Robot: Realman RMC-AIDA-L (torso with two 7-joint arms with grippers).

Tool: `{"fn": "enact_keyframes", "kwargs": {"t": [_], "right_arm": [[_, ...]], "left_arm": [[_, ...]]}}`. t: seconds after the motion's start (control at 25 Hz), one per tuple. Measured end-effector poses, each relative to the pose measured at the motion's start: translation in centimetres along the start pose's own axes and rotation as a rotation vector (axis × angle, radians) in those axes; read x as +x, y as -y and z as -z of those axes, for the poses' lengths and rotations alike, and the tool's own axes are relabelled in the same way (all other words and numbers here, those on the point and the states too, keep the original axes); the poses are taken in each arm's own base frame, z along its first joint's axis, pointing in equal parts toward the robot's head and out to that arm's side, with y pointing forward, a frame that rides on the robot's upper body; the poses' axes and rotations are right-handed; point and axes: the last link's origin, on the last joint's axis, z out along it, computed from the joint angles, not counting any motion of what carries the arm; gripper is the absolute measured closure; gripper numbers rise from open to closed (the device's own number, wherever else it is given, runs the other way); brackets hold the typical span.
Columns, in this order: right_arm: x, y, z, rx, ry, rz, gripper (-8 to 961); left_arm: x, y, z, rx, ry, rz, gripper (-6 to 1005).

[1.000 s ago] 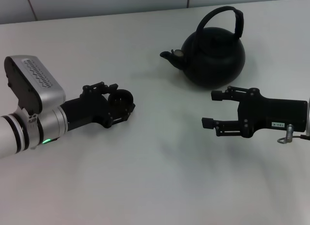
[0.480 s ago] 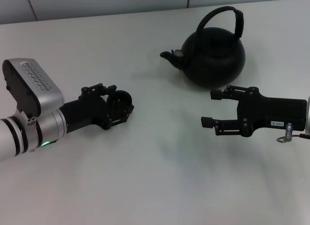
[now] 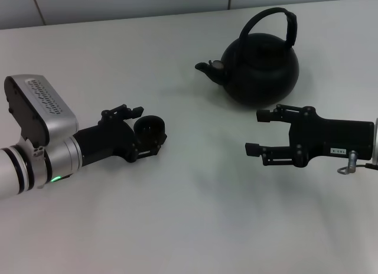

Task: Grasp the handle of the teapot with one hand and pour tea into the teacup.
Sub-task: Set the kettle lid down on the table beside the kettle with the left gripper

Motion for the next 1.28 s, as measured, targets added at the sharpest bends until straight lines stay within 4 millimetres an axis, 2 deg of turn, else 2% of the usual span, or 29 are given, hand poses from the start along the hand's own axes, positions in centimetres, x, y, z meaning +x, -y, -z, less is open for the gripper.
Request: {"fn": "enact_keyframes", "kwargs": {"t": [0.32,0.64,0.68,0.72,0.84,0.88,0.92,1.08,1.2,1.28], "right_arm": [[0.1,-0.1,0.0,-0.001,-0.004,-0.002,129],[0.2,0.1,0.6,0.026,0.013,-0.014,129],[0.1,0.3,1.1,0.061,0.048,-0.023,129],[0.1,0.3,1.1,0.061,0.048,-0.023,129],[-0.1,1.0,2.8,0.167,0.144,-0.044,129],[-0.3,1.6,4.4,0.273,0.238,-0.052,128],[-0.3,1.6,4.4,0.273,0.238,-0.052,128],[0.2,3.1,7.0,0.52,0.405,-0.039,127],[0.5,3.9,6.9,0.599,0.41,-0.037,128],[0.6,5.0,5.9,0.645,0.382,-0.042,128]], "left_arm": [[0.4,-0.2,0.6,-0.005,-0.042,0.004,197],[0.9,-0.6,2.7,-0.014,-0.102,0.051,197],[0.6,-1.0,3.8,-0.012,-0.107,0.057,197],[0.6,-1.0,3.8,-0.012,-0.107,0.057,197],[0.1,-1.4,5.1,0.002,-0.107,0.063,197],[-0.5,-1.9,6.5,0.02,-0.115,0.074,197],[-0.5,-1.9,6.5,0.02,-0.115,0.074,197],[-1.7,-2.1,8.2,0.046,-0.119,0.108,197],[-1.8,-2.1,8.2,0.047,-0.117,0.11,197],[-2.1,-2.2,8.3,0.048,-0.104,0.108,197]]}}
